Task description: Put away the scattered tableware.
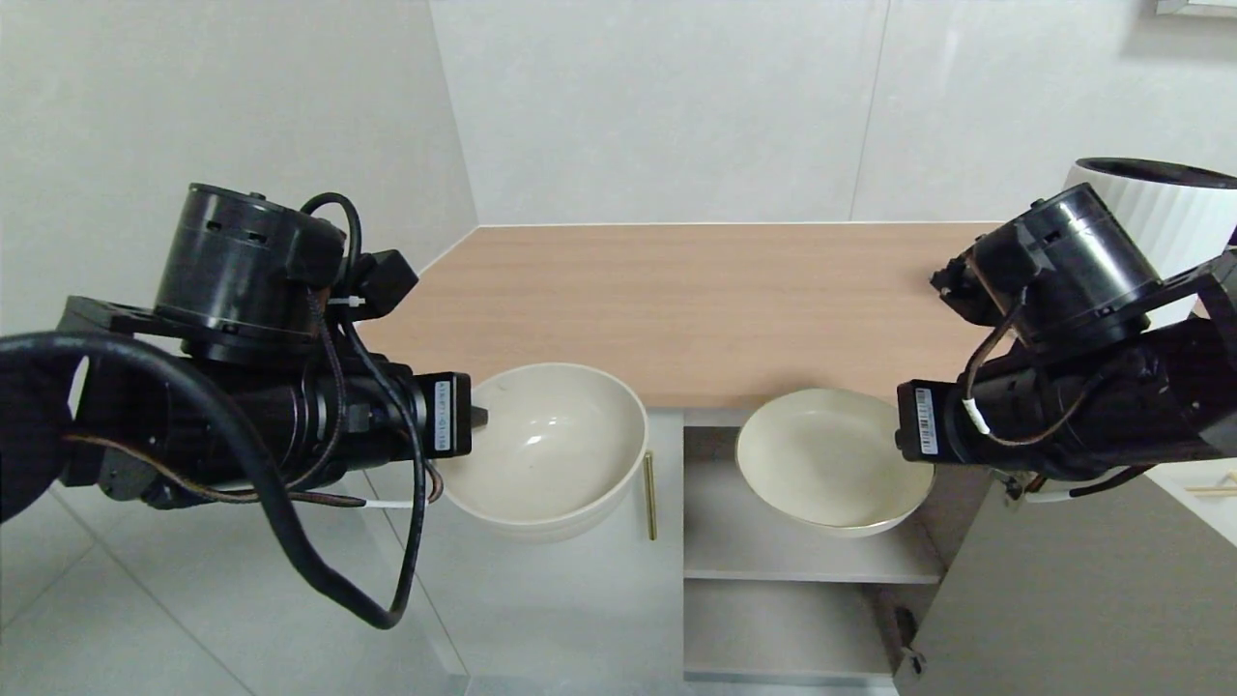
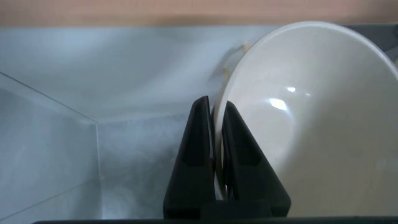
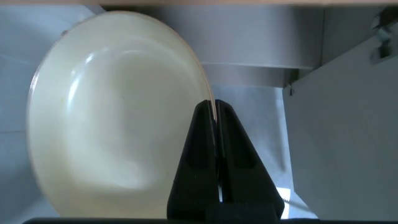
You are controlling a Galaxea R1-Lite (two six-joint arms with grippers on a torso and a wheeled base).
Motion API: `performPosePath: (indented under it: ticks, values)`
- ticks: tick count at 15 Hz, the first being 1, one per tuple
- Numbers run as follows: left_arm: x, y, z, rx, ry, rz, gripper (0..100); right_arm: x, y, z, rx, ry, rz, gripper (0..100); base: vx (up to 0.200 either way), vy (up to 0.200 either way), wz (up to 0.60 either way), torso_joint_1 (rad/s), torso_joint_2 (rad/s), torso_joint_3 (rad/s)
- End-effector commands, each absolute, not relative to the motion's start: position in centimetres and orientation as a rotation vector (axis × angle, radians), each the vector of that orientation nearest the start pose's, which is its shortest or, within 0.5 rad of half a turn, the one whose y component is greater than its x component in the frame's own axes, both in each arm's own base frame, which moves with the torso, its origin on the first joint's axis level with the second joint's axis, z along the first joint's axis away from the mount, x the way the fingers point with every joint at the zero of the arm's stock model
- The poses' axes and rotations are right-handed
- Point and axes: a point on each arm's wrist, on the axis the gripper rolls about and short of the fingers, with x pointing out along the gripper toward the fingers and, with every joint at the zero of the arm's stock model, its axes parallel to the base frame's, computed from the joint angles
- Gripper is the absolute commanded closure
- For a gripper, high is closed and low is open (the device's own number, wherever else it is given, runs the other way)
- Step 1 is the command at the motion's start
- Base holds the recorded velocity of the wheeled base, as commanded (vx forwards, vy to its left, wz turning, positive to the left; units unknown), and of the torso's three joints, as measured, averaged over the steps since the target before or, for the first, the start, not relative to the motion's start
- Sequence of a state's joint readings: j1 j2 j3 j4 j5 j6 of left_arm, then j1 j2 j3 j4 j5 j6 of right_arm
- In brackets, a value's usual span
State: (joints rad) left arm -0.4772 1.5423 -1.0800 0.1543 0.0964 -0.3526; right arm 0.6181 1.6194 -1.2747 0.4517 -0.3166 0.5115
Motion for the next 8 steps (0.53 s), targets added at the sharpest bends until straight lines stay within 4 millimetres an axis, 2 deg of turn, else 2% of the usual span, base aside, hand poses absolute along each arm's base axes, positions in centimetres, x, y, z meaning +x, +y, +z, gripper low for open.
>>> performPosePath:
  ticks: [1, 8]
  values:
    - [23.7, -12.0, 22.9, -0.161, 0.655, -0.257, 100, 23.1, 15.6, 23.6, 0.117, 0.769, 0.091, 100, 0.0, 0.0, 0.0, -0.139, 0.47, 0.315]
    - [24.0, -12.2, 22.9, -0.167, 0.644, -0.261, 100, 24.7, 16.7, 21.1, 0.088, 0.83, 0.037, 100, 0.0, 0.0, 0.0, -0.121, 0.46, 0.34]
